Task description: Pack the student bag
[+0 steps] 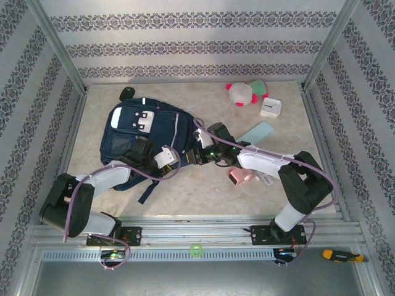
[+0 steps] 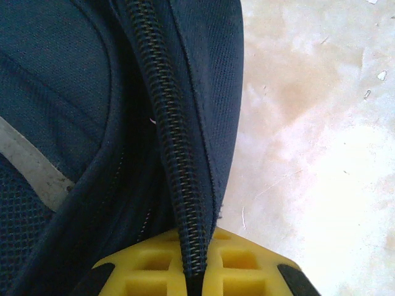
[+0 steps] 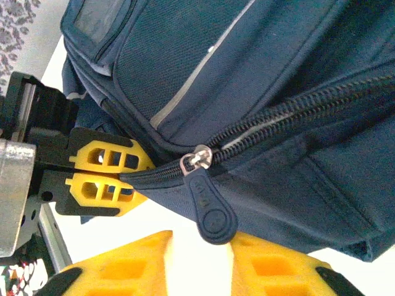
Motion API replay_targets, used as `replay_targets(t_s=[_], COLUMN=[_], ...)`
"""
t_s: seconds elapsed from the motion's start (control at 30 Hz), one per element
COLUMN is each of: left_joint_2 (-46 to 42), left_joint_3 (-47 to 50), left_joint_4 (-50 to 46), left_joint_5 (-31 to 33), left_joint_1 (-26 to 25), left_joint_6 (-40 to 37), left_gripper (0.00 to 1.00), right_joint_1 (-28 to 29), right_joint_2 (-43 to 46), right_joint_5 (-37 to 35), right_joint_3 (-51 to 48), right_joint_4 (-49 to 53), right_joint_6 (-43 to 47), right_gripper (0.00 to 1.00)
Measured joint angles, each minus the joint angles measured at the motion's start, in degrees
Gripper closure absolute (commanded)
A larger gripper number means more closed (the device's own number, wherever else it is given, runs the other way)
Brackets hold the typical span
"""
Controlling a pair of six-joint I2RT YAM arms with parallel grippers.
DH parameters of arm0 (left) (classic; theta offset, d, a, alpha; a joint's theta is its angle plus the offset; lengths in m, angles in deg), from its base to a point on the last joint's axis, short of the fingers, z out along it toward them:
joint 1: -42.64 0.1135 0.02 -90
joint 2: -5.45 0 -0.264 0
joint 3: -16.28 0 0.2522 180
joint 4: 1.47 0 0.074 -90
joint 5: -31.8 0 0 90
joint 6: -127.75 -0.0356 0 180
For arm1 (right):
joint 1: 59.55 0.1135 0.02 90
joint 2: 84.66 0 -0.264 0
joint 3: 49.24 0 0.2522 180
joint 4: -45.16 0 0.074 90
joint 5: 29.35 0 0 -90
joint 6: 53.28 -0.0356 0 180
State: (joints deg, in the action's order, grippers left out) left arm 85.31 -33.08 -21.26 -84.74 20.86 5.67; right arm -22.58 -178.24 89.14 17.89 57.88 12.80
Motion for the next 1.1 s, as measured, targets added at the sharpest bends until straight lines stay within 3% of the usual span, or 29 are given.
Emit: replay_targets(t_s=[0.3, 0.5, 0.73, 1.1], left_joint_2=[-1.3, -1.6, -1.6, -1.6], left_joint_3=[0.1, 0.2, 0.2, 0.2], left_joint_4=[-0.7, -1.0, -1.0, -1.0], left_joint_5=[-1.0, -1.8, -1.8, -1.8], left_joint_1=[0.0, 0.0, 0.0, 0.0], left_joint_6=[0.0, 0.0, 0.0, 0.0], left_gripper=[1.0, 1.0, 1.0, 1.0], right_joint_1=[-1.1, 5.4, 8.9, 8.4], right_joint_2=[9.5, 9.6, 3.9, -1.6], right_joint_5=[-10.1, -15.3, -17.0, -19.4], right_joint_3=[-3.3, -3.9, -7.3, -9.0], right_joint_4=[3.7, 2.4, -10.1, -22.0], right_joint_6=[10.3, 29.3, 46.7, 51.3], right_gripper=[0.56, 0.53, 0.59, 0.69])
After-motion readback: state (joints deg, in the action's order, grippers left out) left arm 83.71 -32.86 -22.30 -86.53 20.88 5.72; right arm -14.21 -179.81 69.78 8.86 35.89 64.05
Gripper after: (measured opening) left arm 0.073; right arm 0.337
